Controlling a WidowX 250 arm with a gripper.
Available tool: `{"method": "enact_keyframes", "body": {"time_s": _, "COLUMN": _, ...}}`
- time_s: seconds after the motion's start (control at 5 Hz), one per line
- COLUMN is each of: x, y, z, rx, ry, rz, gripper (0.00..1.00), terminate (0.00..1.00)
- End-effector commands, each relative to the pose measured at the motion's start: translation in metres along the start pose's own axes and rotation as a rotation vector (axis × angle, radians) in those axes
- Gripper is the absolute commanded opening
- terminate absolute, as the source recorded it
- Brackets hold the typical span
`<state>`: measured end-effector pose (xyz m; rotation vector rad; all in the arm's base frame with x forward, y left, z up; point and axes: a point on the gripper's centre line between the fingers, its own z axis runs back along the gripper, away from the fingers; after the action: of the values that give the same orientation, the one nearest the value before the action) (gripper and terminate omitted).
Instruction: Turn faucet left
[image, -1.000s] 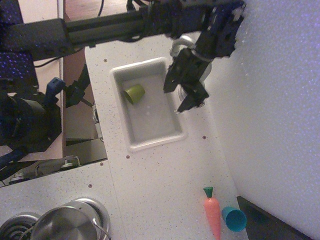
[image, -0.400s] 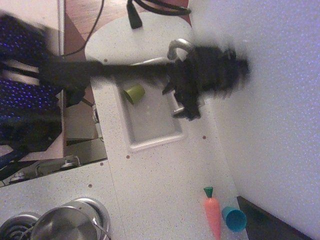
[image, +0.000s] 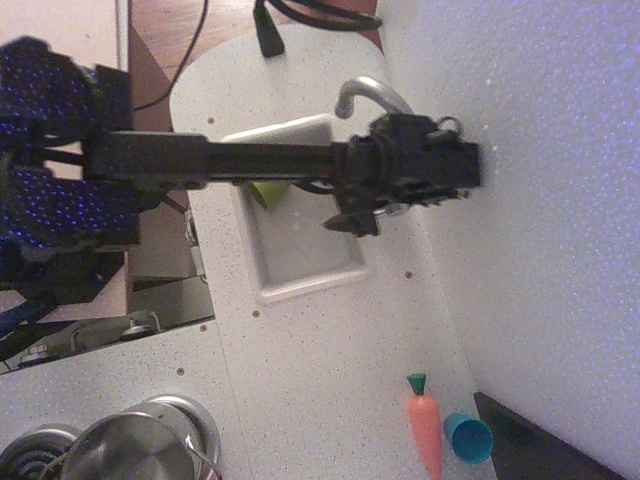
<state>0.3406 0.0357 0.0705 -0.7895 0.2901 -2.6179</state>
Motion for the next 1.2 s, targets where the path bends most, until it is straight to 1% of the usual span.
{"method": "enact_keyframes", "body": {"time_s": 0.0, "x": -0.005, "y": -0.042, "z": 0.002, "rx": 0.067, "ry": 0.133, "rz": -0.014, "gripper": 1.00, "terminate": 0.00}}
{"method": "enact_keyframes", "body": {"time_s": 0.2, "x": 0.071, "y": -0.019, "z": 0.034, "rx": -0.048, "ry": 0.477, "rz": 0.000, "gripper": 1.00, "terminate": 0.00}}
{"method": "enact_keyframes", "body": {"time_s": 0.4, "x": 0.124, "y": 0.005, "z": 0.069, "rx": 0.048, "ry": 0.662, "rz": -0.027, "gripper": 1.00, "terminate": 0.00}}
{"method": "enact_keyframes", "body": {"time_s": 0.6, "x": 0.139, "y": 0.035, "z": 0.072, "rx": 0.049, "ry": 0.596, "rz": -0.033, "gripper": 1.00, "terminate": 0.00}}
{"method": "enact_keyframes", "body": {"time_s": 1.0, "x": 0.139, "y": 0.035, "z": 0.072, "rx": 0.049, "ry": 0.596, "rz": -0.033, "gripper": 1.00, "terminate": 0.00}}
